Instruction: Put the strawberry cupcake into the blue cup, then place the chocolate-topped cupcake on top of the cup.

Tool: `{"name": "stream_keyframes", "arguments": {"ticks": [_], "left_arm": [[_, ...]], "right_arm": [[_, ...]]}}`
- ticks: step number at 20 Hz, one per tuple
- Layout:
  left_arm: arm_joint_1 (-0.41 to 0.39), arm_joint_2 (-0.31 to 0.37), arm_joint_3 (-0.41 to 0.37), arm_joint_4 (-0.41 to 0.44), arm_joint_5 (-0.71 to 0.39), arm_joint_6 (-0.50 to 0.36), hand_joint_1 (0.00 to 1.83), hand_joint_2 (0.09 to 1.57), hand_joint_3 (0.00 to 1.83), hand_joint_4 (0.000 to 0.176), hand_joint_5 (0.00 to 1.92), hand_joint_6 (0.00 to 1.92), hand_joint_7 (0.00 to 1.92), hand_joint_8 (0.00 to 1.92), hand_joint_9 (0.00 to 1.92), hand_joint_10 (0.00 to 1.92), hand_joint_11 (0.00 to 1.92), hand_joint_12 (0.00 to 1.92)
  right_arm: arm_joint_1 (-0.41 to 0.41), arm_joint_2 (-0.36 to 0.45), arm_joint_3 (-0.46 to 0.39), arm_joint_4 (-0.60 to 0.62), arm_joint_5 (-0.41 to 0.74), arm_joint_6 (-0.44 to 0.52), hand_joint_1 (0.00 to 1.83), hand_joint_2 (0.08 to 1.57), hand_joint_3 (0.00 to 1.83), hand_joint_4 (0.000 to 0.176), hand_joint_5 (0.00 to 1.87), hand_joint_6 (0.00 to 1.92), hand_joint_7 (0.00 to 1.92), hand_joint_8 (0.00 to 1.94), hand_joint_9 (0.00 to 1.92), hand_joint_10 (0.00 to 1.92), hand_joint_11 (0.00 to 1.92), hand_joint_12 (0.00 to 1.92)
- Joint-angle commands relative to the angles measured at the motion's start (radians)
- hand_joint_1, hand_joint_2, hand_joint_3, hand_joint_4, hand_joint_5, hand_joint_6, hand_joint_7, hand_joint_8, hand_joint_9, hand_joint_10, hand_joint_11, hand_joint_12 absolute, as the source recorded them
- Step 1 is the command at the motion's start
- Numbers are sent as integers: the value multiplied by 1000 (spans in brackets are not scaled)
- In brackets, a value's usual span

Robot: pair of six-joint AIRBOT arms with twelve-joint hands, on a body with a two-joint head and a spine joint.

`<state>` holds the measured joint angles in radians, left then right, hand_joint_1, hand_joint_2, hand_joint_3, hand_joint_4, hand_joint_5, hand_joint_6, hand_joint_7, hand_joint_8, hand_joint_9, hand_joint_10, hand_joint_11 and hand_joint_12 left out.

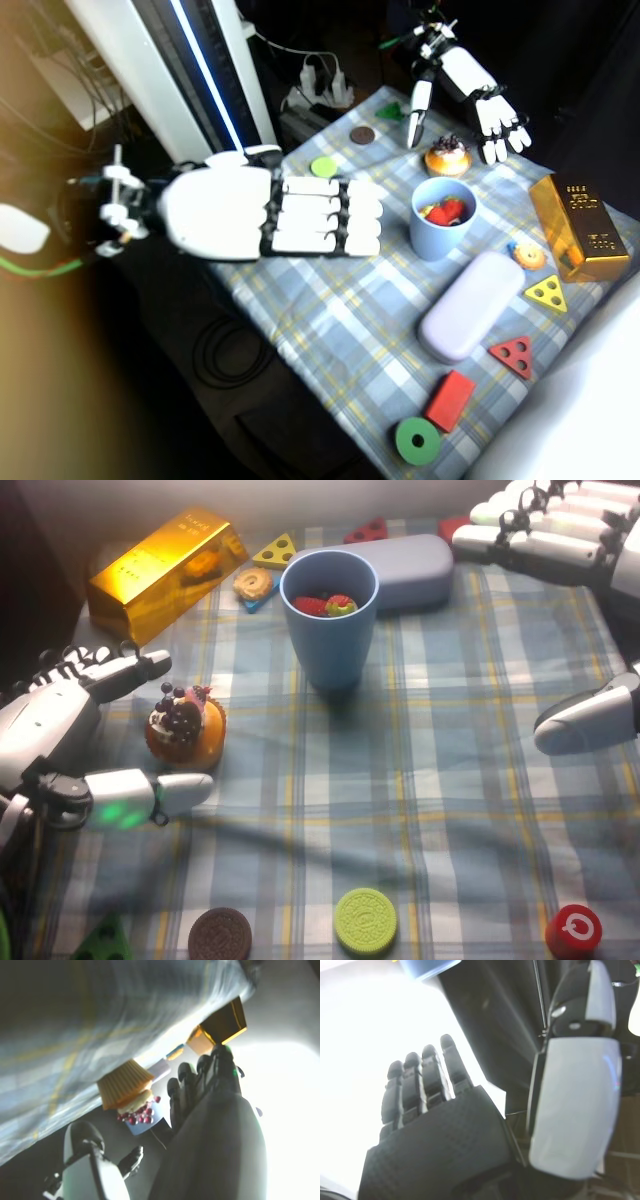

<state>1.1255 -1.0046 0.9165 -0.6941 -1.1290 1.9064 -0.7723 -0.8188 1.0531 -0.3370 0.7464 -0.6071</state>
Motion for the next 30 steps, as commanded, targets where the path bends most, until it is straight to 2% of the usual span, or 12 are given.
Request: {"name": "stream_keyframes", "arguments": {"ticks": [1,2,4,6,7,14,21,24,25,27,28,30], "left_arm": [[-19,-6,9,39,-96,-7,799,778,0,96,342,0,305,3,75,0,0,0],[-23,-9,11,40,-93,-6,798,775,0,99,344,1,312,6,80,3,0,0],[-38,-22,23,44,-82,-6,771,786,2,94,338,1,321,7,88,6,0,0],[-40,-30,31,43,-76,-6,796,776,0,91,351,6,349,15,106,11,0,0],[-40,-32,32,42,-73,-6,779,777,0,92,362,9,355,14,100,7,0,0],[-40,-38,39,35,-66,-6,830,805,2,65,492,10,533,13,139,3,0,0],[-41,-33,35,37,-76,-6,976,838,5,79,737,15,775,13,233,2,0,0],[-43,-21,27,41,-89,-6,994,889,3,64,887,15,902,13,265,4,0,0],[-46,-15,22,45,-93,-6,974,918,10,70,912,2,959,7,287,1,0,0],[-54,6,5,64,-114,-6,945,935,13,63,929,8,941,0,304,6,0,0],[-59,22,-5,75,-124,-6,938,939,12,46,939,10,939,0,308,7,0,0],[-74,54,-24,103,-142,-6,924,943,11,36,934,6,942,1,313,7,0,0]], "right_arm": [[-7,-1,1,61,136,1,115,768,0,53,0,0,0,0,0,0,11,6],[-15,-2,1,68,143,1,137,768,0,47,0,0,0,0,0,0,15,8],[-44,-2,0,87,162,1,89,789,3,7,0,0,0,0,0,0,2,1],[-47,-5,-1,88,164,1,126,804,7,15,0,0,0,0,0,0,24,11],[-47,-6,-1,88,164,1,147,809,7,0,0,0,0,0,0,0,4,3],[-52,-6,-3,88,167,1,156,857,10,0,0,0,0,0,0,0,0,0],[-57,-10,-3,92,167,1,142,823,0,0,0,0,0,0,0,0,0,0],[-64,-11,-3,96,167,1,171,816,0,1,0,0,0,0,0,0,0,0],[-66,-10,-3,97,167,1,155,829,0,20,0,0,0,0,0,0,0,0],[-69,-6,-3,101,167,1,163,840,3,8,0,0,0,0,0,0,0,0],[-70,-6,-3,102,167,1,174,844,4,3,0,0,0,0,0,0,4,2],[-70,-6,-2,104,167,1,181,840,2,12,0,0,0,0,0,0,6,3]]}}
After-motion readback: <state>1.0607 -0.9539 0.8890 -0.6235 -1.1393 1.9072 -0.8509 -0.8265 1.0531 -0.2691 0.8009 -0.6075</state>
